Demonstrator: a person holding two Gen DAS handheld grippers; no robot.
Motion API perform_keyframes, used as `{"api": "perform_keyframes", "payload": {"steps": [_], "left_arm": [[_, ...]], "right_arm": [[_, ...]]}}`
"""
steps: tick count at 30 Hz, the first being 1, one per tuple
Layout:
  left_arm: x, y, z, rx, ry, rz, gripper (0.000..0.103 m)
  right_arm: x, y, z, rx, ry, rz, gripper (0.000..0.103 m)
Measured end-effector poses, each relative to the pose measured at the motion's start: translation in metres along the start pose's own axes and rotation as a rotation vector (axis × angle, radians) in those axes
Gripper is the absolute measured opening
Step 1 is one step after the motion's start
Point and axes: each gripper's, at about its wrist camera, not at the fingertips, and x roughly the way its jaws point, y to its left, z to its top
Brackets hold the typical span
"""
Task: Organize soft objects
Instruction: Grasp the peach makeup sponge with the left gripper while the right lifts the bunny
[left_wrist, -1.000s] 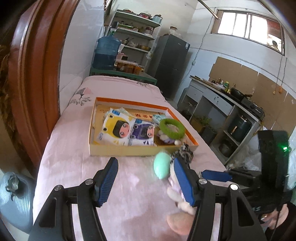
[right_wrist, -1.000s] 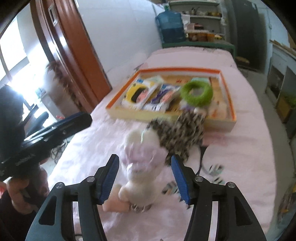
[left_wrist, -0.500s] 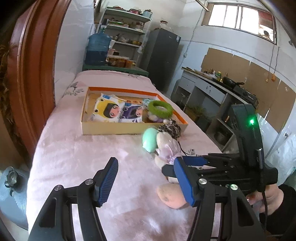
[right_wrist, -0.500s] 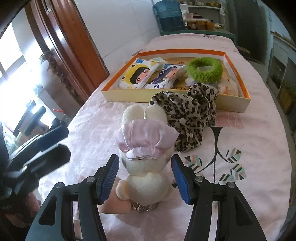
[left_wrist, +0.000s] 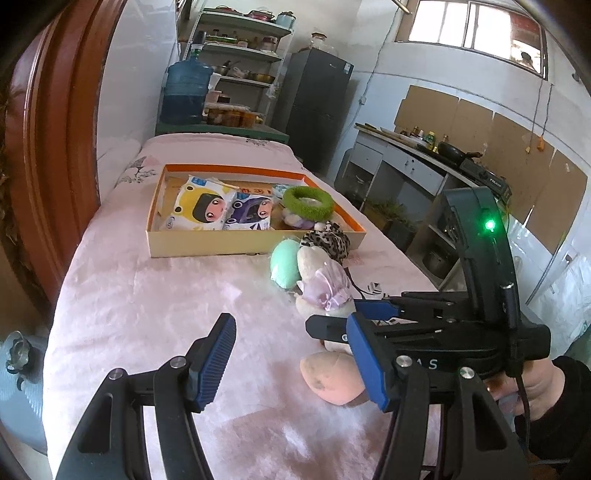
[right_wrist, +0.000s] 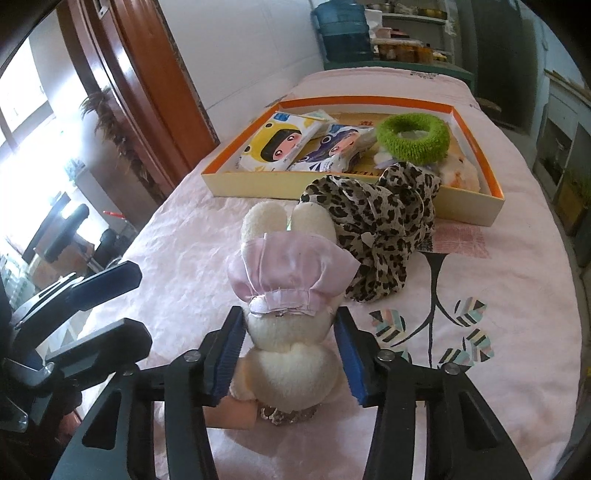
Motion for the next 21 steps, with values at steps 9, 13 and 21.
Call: {"api": "perform_keyframes", "payload": {"steps": [9, 13, 21], "left_arm": [[0.002, -0.002, -0.003, 0.014, 0.006, -0.027, 0.062], [0.002, -0.006, -0.006, 0.029, 0.018, -0.092, 0.062], [0.021, -0.026, -0.015, 0.079, 0.096, -0.118, 0.062]], "right_arm": [[-0.016, -0.003, 0.001, 0.006, -0.042, 0.011, 0.040], [-0.032, -0.008, 0.004, 0.024, -0.087, 0.019, 0.040], [-0.049, -0.021, 0.001, 0.062, -0.117, 0.002, 0.040]]}}
